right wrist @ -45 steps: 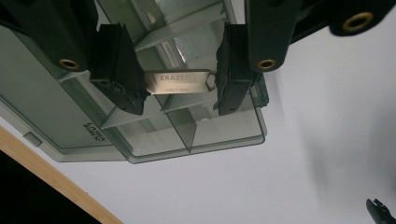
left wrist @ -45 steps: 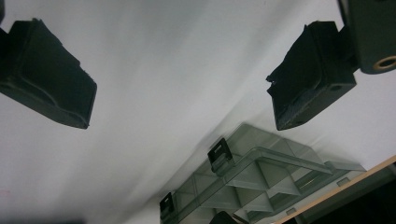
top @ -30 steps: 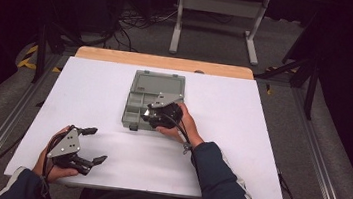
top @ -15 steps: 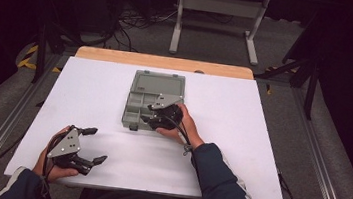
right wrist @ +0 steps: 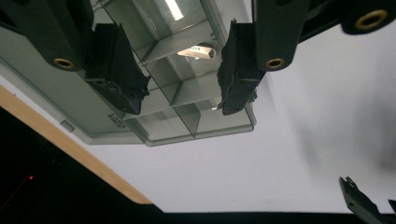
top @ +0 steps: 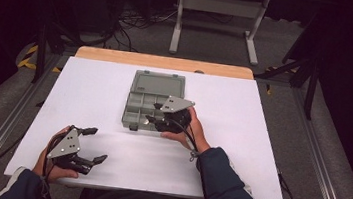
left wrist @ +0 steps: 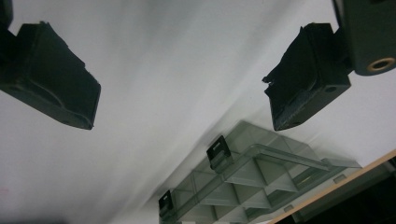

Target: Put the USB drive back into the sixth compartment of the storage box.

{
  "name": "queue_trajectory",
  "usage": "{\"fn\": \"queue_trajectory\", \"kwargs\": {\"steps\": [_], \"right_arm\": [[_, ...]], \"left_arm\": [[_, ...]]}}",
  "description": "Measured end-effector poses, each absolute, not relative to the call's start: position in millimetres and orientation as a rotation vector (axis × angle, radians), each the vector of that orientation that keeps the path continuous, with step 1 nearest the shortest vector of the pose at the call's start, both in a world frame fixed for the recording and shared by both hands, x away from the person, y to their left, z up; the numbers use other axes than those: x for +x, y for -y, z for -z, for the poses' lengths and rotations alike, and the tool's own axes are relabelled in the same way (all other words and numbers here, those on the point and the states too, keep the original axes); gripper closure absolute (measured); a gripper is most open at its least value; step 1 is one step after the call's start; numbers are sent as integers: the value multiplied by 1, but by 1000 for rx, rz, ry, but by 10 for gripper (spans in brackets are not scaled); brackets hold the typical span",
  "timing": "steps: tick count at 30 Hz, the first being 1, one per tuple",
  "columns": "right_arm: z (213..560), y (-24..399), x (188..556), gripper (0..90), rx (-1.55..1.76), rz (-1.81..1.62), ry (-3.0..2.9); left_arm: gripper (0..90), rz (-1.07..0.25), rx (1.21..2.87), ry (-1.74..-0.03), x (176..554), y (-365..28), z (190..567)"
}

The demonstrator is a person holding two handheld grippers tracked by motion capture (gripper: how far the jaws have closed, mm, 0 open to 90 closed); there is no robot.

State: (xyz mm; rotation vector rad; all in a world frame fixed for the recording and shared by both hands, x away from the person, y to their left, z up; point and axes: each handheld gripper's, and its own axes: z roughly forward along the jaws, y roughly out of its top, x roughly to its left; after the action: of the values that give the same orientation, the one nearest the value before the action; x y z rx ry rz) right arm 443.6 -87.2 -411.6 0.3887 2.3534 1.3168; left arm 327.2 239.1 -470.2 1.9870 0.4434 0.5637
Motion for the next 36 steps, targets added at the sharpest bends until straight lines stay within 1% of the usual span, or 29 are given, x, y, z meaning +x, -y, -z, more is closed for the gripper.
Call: {"fn": "queue_trajectory", "kwargs": {"steps": [9, 18, 28, 33, 35, 36], "right_arm": [[399, 106, 425, 534, 368, -1335, -2268], [396, 120, 413, 530, 362, -1337, -2254], [395, 133, 402, 501, 371, -1329, -2236], [397, 140, 397, 474, 372, -1321, -2236], [399, 144, 394, 444, 380, -1323, -2238], [399, 144, 394, 444, 380, -1323, -2238]], "left_arm": [[128, -588, 1985, -444, 326, -238, 470], [135, -596, 1992, -451, 326, -238, 470], [135, -601, 2000, -458, 326, -237, 470], [134, -601, 2004, -456, 326, -236, 471], [133, -602, 2006, -456, 326, -236, 471], [133, -602, 2007, -456, 326, -236, 471]]}}
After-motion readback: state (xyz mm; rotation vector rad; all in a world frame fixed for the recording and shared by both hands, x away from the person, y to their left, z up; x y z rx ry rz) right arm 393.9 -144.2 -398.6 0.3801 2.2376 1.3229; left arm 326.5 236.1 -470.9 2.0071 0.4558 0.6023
